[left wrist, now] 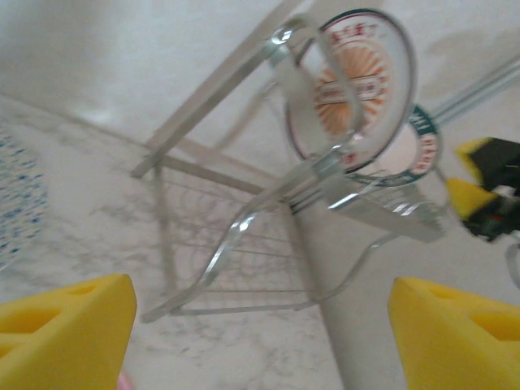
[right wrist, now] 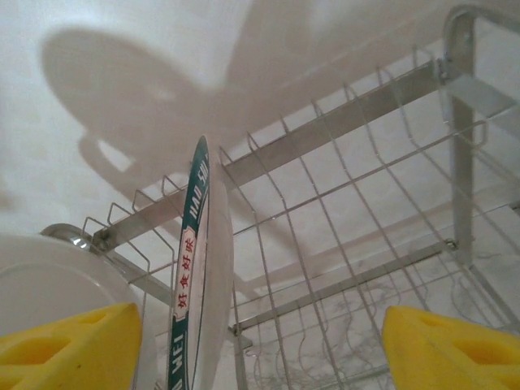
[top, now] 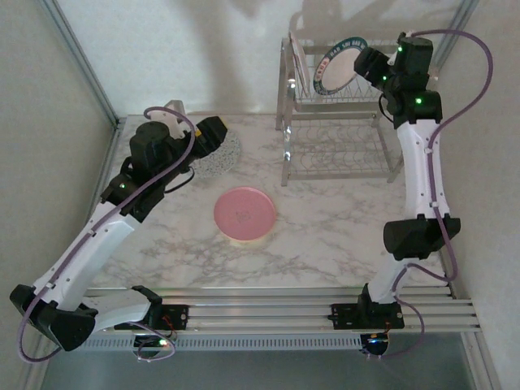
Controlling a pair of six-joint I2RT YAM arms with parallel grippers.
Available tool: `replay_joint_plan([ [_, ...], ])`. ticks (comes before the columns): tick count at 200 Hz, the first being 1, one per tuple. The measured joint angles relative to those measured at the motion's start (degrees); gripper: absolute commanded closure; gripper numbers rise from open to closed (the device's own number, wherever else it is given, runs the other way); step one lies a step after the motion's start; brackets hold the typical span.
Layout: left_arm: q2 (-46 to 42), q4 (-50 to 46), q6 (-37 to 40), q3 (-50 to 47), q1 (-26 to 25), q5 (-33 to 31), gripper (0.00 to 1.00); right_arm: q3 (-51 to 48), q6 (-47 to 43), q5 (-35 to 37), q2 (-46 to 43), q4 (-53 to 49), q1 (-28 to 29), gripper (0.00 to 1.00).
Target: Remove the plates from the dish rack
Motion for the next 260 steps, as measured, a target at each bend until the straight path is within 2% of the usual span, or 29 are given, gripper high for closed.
replay_joint_plan([
  [28,0.0,1.3,-0.6,1.3,0.0,2.4,0.19,2.4,0.7,-1.6,2.8,0.0,0.0,0.29],
  [56,0.0,2.1,-1.0,2.1,0.0,3.7,0.20,4.8,1.6,-2.4,5.3,0.2,0.0,0.38],
  [148,0.0,2.5,-1.3,2.1,0.0,4.1,0.20,13.2,3.7,-4.7,11.9,-0.5,0.3,0.56],
  [203,0.0,2.5,-1.5,2.1,0.0,4.3,0.21,14.3,2.2,-2.9,12.6,-2.8,2.1,0.79],
  [239,0.0,2.5,-1.5,2.1,0.0,4.3,0.21,14.7,0.5,1.5,12.6,-4.2,2.6,1.00],
  [260,0.0,2.5,-1.5,2.1,0.0,4.5,0.21,15.2,0.2,3.0,12.6,-4.6,2.8,1.00],
])
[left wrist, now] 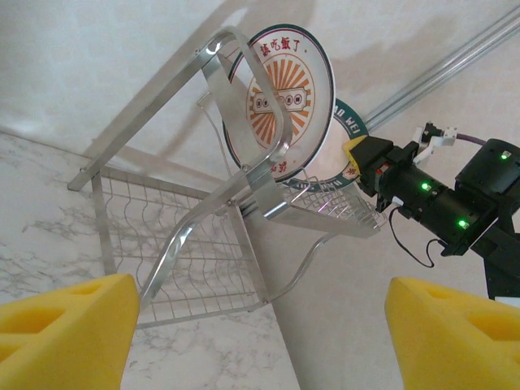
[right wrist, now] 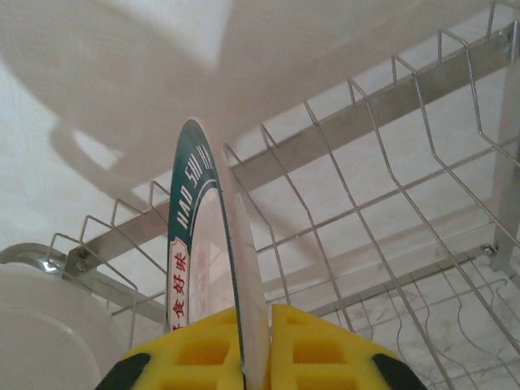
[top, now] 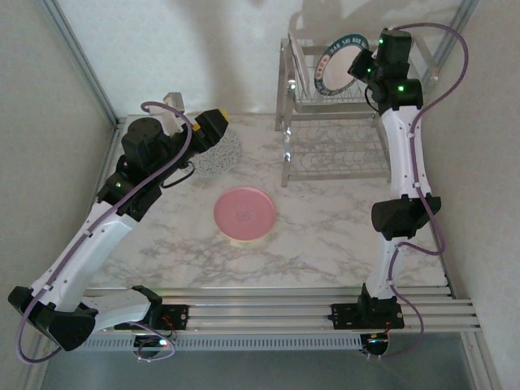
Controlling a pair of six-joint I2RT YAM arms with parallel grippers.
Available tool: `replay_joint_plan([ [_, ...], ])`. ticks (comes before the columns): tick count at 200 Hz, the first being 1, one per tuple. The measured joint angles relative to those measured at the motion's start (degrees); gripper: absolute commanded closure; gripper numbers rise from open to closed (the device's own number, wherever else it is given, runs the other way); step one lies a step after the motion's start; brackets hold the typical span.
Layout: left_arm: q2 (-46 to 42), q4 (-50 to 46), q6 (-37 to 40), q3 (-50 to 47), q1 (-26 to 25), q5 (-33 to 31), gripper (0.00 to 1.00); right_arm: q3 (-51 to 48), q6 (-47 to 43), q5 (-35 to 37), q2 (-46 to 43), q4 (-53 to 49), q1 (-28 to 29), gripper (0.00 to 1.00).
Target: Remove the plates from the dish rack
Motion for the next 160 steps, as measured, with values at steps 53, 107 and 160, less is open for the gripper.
replay_joint_plan([
  [53,-0.6,0.1,-0.3,0.0,0.0,0.3,0.21,0.5,-4.0,5.6,0.0,0.0,2.7,1.00],
  [107,-4.3,7.1,-3.4,-1.0,-0.1,2.9,0.18,0.5,-11.6,14.9,-2.1,0.9,6.5,1.00],
  [160,-5.6,15.7,-7.5,-1.9,-0.1,5.2,0.16,-0.5,-17.6,20.2,-10.5,3.5,7.9,1.00],
])
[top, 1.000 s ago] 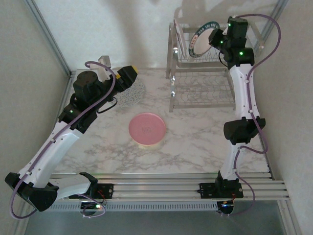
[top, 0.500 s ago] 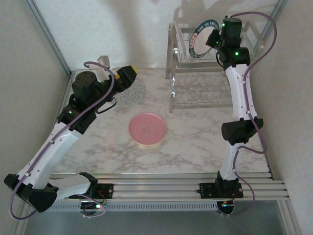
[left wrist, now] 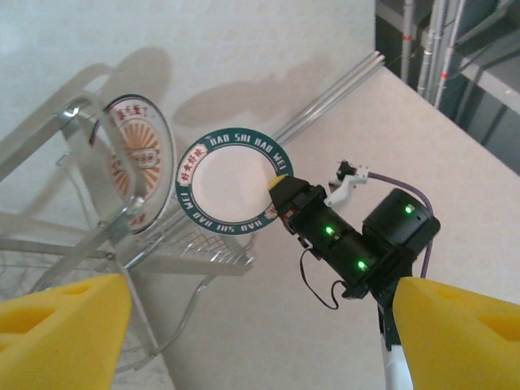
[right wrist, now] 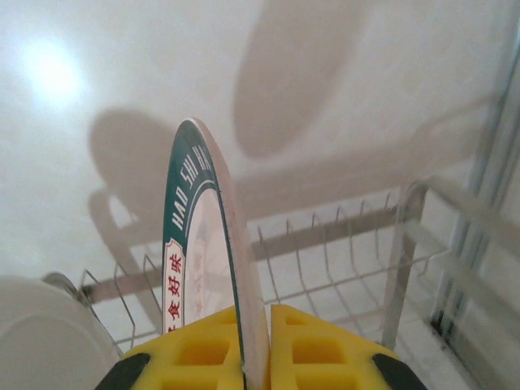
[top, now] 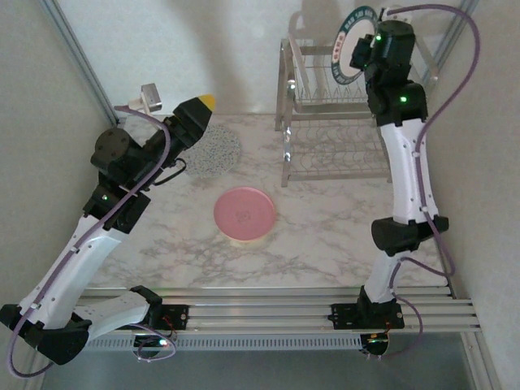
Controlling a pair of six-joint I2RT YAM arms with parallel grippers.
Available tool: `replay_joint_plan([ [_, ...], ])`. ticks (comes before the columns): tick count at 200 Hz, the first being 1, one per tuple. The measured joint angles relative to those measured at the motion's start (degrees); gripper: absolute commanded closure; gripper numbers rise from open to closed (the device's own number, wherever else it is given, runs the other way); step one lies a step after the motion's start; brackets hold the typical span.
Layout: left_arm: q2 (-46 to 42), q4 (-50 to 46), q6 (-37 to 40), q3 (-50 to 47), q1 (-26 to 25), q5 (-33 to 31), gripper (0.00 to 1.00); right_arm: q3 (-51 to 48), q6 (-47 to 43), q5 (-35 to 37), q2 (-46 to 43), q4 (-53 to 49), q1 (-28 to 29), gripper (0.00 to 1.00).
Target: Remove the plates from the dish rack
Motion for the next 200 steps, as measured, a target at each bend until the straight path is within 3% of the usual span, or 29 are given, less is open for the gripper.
replay_joint_plan([
  [40,0.7,4.2,-2.5,0.0,0.0,1.9,0.16,-5.9,-1.5,0.7,-9.4,3.2,0.0,1.00],
  [67,2.8,5.9,-3.7,0.0,-0.1,4.0,0.16,-12.3,-0.1,-2.7,-16.2,3.7,-0.7,1.00],
  [131,11.8,5.8,-3.7,3.1,-3.7,9.7,0.17,-28.6,13.0,-22.1,-30.8,4.6,-5.3,1.00],
  [200,20.2,4.9,-2.1,8.2,-8.3,13.6,0.21,-36.6,28.1,-42.6,-33.1,8.4,-6.6,1.00],
])
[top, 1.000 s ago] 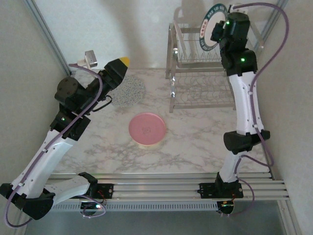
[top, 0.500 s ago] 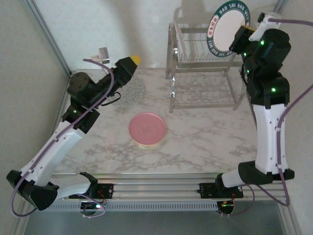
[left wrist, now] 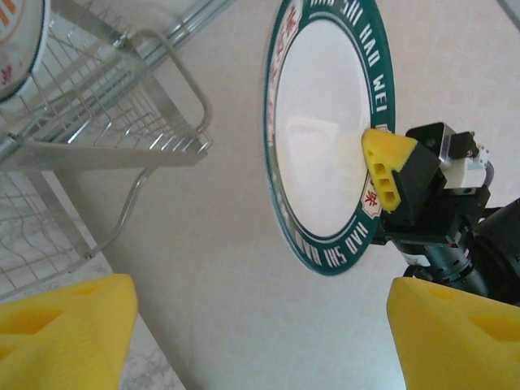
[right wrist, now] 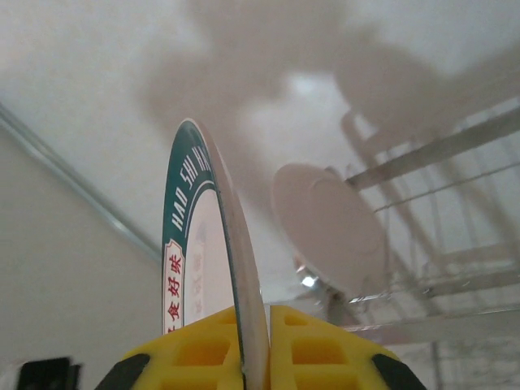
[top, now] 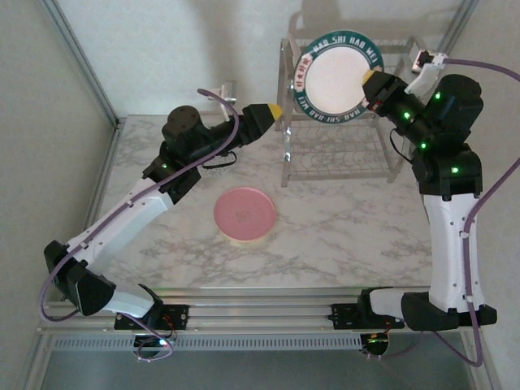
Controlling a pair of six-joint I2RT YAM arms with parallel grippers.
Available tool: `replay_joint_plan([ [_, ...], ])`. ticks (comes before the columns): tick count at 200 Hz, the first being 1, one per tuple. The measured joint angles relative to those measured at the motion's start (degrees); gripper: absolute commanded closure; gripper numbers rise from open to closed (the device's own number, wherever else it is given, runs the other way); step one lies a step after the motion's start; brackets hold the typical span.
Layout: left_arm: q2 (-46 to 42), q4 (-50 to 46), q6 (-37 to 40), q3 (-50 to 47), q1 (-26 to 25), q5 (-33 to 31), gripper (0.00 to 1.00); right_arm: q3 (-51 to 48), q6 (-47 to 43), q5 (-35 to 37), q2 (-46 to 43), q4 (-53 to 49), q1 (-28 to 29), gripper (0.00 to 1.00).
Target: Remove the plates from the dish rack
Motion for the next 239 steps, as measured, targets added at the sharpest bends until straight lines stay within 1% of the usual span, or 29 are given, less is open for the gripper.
replay_joint_plan([
  [24,1.5,-0.1,0.1,0.9,-0.5,0.1,0.25,-2.8,3.9,-4.6,0.0,2.6,0.0,1.00],
  [64,2.2,0.1,0.1,1.4,-0.8,0.1,0.32,-6.7,9.1,-10.0,0.1,5.2,0.0,1.00],
  [101,3.1,0.4,0.1,1.8,-1.3,0.0,0.45,-8.3,11.2,-12.8,0.2,6.5,0.0,1.00],
  [122,3.5,0.3,0.1,1.9,-1.5,0.0,0.48,-8.9,11.7,-13.7,0.3,6.5,0.3,1.00],
  [130,3.7,0.4,0.1,1.9,-1.6,0.0,0.51,-9.1,11.7,-13.9,0.3,6.5,0.5,1.00],
  [140,3.7,0.4,0.2,2.0,-1.6,0.0,0.56,-9.4,11.7,-14.0,0.3,6.5,0.8,1.00],
  [154,3.7,0.4,0.2,2.0,-1.6,-0.1,0.66,-9.9,11.6,-14.0,0.3,6.5,1.3,1.00],
  [167,3.7,0.4,0.1,2.1,-1.7,-0.3,0.80,-10.4,11.6,-14.0,0.3,6.4,1.6,1.00],
  [174,3.7,0.4,0.2,2.2,-1.7,-0.3,0.90,-10.6,11.6,-13.9,0.4,6.4,1.7,1.00],
  [183,3.7,-0.1,-1.3,2.3,-1.8,-1.0,1.00,-10.8,11.0,-14.1,0.5,6.8,1.7,1.00],
  [198,3.8,-0.8,-4.5,2.4,-1.7,-2.3,1.00,-10.8,8.7,-14.0,0.5,8.2,1.9,1.00],
  [218,3.8,-0.9,-5.8,2.5,-1.8,-2.6,1.00,-10.8,7.8,-13.9,0.5,8.2,2.0,1.00],
  [239,3.9,-1.0,-6.8,2.5,-1.7,-2.5,1.00,-10.8,7.5,-13.5,0.5,7.6,2.1,0.80],
])
